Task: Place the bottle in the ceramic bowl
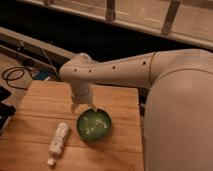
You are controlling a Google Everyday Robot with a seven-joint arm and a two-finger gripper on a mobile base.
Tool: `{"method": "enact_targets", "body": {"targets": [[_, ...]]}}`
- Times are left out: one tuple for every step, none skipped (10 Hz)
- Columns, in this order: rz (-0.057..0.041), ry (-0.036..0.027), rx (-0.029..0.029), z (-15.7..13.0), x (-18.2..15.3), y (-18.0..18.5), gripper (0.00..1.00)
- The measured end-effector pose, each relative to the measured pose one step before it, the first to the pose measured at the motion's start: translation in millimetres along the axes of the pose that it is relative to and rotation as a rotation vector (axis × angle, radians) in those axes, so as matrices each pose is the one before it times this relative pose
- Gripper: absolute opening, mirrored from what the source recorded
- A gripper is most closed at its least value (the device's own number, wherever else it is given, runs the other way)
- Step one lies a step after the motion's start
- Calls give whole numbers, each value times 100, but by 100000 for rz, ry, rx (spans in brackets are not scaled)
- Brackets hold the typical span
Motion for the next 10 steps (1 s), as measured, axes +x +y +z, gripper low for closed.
{"method": "enact_targets", "body": {"targets": [[1, 4, -2, 1, 1, 0, 65], [6, -6, 0, -2, -2, -3, 65], [-4, 11, 1, 4, 3, 2, 65], [7, -4, -1, -2, -1, 0, 65], [-6, 4, 1, 2, 1, 0, 65], [-26, -26, 23, 0, -4, -1, 65], [-431, -572, 276, -102, -19, -11, 65], [-1578, -1014, 235, -340, 80, 399, 65], [-2119, -588, -161, -185, 61, 851, 65], [-3576, -941, -314, -222, -220, 1631, 65]]}}
